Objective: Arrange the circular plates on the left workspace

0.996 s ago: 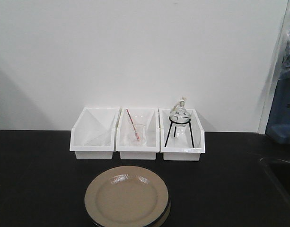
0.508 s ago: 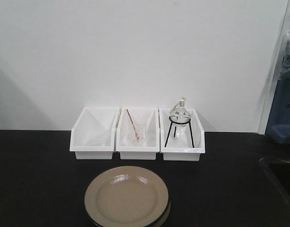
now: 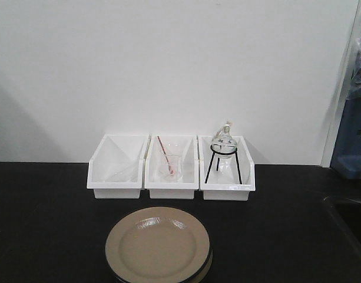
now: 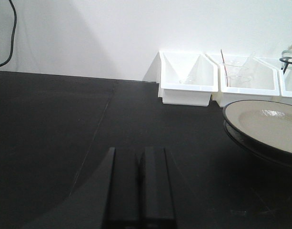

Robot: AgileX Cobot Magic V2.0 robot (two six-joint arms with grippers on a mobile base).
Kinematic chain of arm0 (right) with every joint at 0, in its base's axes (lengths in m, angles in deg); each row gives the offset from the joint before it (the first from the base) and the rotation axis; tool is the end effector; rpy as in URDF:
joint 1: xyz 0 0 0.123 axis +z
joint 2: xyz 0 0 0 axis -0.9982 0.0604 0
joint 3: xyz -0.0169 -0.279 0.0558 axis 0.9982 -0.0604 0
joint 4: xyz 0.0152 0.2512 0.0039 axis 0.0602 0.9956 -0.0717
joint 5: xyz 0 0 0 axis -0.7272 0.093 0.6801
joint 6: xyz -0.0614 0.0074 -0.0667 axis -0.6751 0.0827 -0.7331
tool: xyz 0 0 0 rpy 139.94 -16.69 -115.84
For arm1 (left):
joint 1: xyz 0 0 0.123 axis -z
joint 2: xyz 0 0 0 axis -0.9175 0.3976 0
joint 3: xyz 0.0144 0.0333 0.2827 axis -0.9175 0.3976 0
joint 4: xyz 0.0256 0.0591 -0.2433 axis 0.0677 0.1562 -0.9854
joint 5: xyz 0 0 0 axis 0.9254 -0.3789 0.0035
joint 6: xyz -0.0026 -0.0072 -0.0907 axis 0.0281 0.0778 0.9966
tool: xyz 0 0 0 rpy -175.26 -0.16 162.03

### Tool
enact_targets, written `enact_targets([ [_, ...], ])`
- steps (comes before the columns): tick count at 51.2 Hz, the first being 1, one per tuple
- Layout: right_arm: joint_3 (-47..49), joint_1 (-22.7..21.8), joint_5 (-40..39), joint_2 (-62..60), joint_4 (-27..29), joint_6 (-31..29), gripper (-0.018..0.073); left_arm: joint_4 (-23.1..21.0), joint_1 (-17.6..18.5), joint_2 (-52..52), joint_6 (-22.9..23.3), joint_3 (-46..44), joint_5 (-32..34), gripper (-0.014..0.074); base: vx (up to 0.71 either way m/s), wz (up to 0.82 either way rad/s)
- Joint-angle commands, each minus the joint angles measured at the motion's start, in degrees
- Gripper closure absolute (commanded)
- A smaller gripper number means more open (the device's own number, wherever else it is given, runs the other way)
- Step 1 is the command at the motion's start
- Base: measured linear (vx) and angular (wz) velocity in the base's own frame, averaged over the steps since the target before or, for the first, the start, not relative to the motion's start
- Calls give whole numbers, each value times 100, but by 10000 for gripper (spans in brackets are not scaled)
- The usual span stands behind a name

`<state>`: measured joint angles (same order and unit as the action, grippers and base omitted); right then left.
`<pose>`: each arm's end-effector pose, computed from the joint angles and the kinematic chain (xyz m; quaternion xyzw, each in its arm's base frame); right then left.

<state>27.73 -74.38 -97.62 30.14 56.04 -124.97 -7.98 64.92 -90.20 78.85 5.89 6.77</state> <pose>0.1270 0.0068 0.2916 -0.0134 0.7568 -0.0213 0.6532 0.0565 -0.0003 0.1925 -0.0174 0.7285 -0.0113 0.6847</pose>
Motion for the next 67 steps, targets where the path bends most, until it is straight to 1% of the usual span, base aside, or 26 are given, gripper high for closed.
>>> enact_targets([
  [1, 174, -18, 73, 1, -97, -37, 564, -6, 32, -88, 56, 111, 478, 596, 0, 0],
  [17, 174, -18, 73, 1, -97, -37, 564, -6, 32, -88, 56, 111, 478, 596, 0, 0],
  [18, 174, -18, 110, 1, -71, 20, 564, -6, 32, -88, 56, 111, 478, 596, 0, 0],
  [20, 174, -18, 213, 1, -199, 156, 564, -6, 32, -88, 56, 111, 478, 596, 0, 0],
  [22, 174, -18, 415, 28, -736, 514, 564, -6, 32, -88, 56, 111, 478, 596, 0, 0],
  [25, 174, -23, 930, 67, -2092, 1348, 564, -6, 32, -88, 56, 111, 478, 596, 0, 0],
  [26, 174, -23, 1128, 67, -2727, 1779, 564, -6, 32, -88, 56, 111, 478, 596, 0, 0],
  [27, 174, -23, 1261, 67, -3173, 2101, 564, -6, 32, -88, 56, 111, 478, 596, 0, 0],
  [28, 174, -23, 1457, 67, -3861, 2650, 564, -6, 32, -88, 56, 111, 478, 596, 0, 0],
  [29, 174, -23, 1690, 67, -4774, 3718, 564, -6, 32, -88, 56, 111, 478, 596, 0, 0],
  [30, 174, -23, 1790, 67, -5216, 3953, 564, -6, 32, -88, 56, 111, 478, 596, 0, 0],
  [33, 174, -23, 2143, 67, -7093, 6236, 564, -6, 32, -88, 56, 111, 478, 596, 0, 0],
  [34, 174, -23, 2182, 67, -7478, 6742, 564, -6, 32, -88, 56, 111, 478, 596, 0, 0],
  [35, 174, -23, 2301, 67, -7842, 7473, 564, -6, 32, -88, 56, 111, 478, 596, 0, 0],
  [36, 168, -23, 2407, 63, -8361, 7938, 564, -6, 32, -88, 56, 111, 478, 596, 0, 0],
  [37, 158, -23, 2467, 63, -8849, 8597, 564, -6, 32, -88, 56, 111, 478, 596, 0, 0],
  [38, 156, -23, 2566, 44, -9150, 9012, 564, -6, 32, -88, 56, 111, 478, 596, 0, 0],
  [40, 90, -23, 2694, 13, -9938, 10088, 564, -6, 32, -88, 56, 111, 478, 596, 0, 0],
  [42, -37, -23, 2635, -89, -10540, 10873, 564, -6, 32, -88, 56, 111, 478, 596, 0, 0],
  [44, -273, -23, 2462, -262, -10925, 11344, 564, -6, 32, -88, 56, 111, 478, 596, 0, 0],
  [45, -369, -23, 2367, -336, -11077, 11430, 564, -6, 32, -88, 56, 111, 478, 596, 0, 0],
  [47, -640, -23, 2087, -552, -11202, 11525, 564, -6, 32, -88, 56, 111, 478, 596, 0, 0],
  [50, -1112, -23, 1656, -995, -11198, 11455, 564, -6, 32, -88, 56, 111, 478, 596, 0, 0],
  [55, -1807, -23, 1244, -1809, -10969, 11239, 564, -6, 32, -88, 56, 111, 478, 596, 0, 0],
  [59, -2198, -122, 1227, -2367, -10752, 11084, 564, -6, 32, -88, 56, 111, 478, 596, 0, 0],
  [67, -2503, -765, 1223, -3056, -10652, 11058, 564, -6, 32, -88, 56, 111, 478, 596, 0, 0],
])
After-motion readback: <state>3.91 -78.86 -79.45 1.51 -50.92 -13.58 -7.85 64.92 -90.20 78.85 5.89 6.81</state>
